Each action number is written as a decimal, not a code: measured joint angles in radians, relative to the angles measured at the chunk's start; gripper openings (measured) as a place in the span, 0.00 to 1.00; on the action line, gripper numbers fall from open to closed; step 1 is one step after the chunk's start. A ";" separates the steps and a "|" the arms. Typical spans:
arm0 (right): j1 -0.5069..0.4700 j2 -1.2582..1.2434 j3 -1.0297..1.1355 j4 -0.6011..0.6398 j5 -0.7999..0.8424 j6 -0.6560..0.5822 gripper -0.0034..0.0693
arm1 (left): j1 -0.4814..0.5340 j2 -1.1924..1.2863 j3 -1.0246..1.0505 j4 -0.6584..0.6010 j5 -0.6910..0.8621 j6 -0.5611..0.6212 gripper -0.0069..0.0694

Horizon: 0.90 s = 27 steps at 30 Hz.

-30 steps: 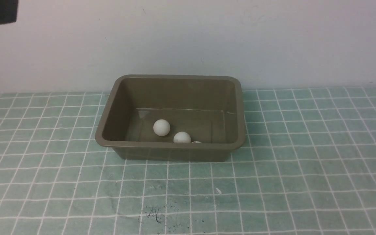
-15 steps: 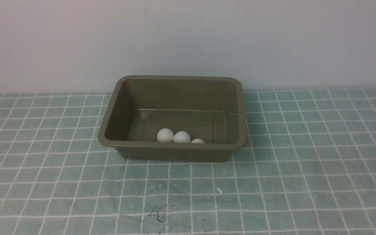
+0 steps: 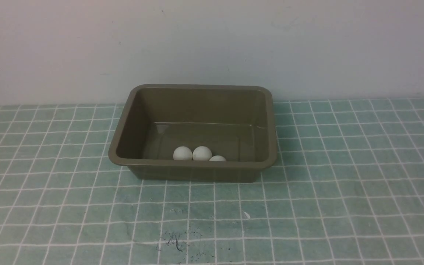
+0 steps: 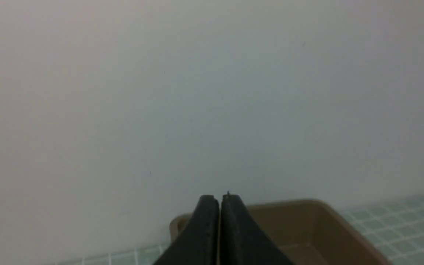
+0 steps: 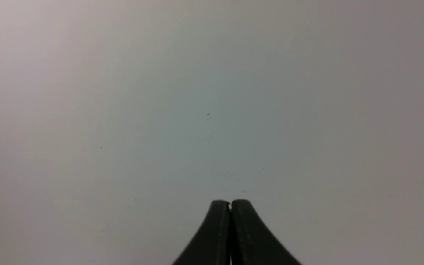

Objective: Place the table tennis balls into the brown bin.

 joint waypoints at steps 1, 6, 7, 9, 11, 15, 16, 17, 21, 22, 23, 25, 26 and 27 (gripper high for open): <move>0.000 0.000 0.000 0.000 0.000 0.000 0.03 | 0.002 0.000 0.004 0.004 0.002 0.000 0.08; 0.000 0.000 0.000 0.000 0.000 0.000 0.03 | 0.123 -0.111 0.213 0.029 0.017 0.000 0.08; 0.000 0.000 0.000 0.000 0.000 0.000 0.03 | 0.153 -0.142 0.263 0.032 0.021 0.000 0.08; 0.000 0.000 0.000 0.000 0.000 0.000 0.03 | 0.174 -0.166 0.304 0.035 0.022 0.000 0.08; 0.000 0.000 0.000 0.000 0.000 0.000 0.03 | 0.226 -0.241 0.431 0.046 0.028 0.000 0.08; 0.000 0.000 0.000 0.000 -0.001 0.000 0.03 | 0.255 -0.274 0.553 0.051 0.055 -0.004 0.08; 0.000 0.000 0.000 0.000 0.000 0.000 0.03 | 0.257 -0.274 0.555 0.053 0.070 -0.004 0.08; 0.000 0.000 0.000 0.000 0.000 0.000 0.03 | 0.257 -0.275 0.555 0.053 0.074 -0.007 0.08; 0.000 0.000 0.000 0.000 0.000 0.000 0.03 | 0.257 -0.275 0.555 0.053 0.075 -0.007 0.08; 0.000 0.000 0.000 0.000 0.000 0.000 0.03 | 0.257 -0.275 0.555 0.053 0.075 -0.007 0.08; 0.000 0.000 0.000 0.000 0.000 0.000 0.03 | 0.257 -0.275 0.555 0.053 0.075 -0.007 0.08; 0.000 0.000 0.000 0.000 0.000 0.000 0.03 | 0.257 -0.275 0.555 0.053 0.075 -0.007 0.08; 0.000 0.000 0.000 0.000 0.000 -0.004 0.03 | 0.257 -0.275 0.555 0.053 0.075 -0.007 0.08; 0.000 0.000 0.000 0.000 0.000 -0.004 0.03 | 0.257 -0.275 0.555 0.053 0.075 -0.007 0.08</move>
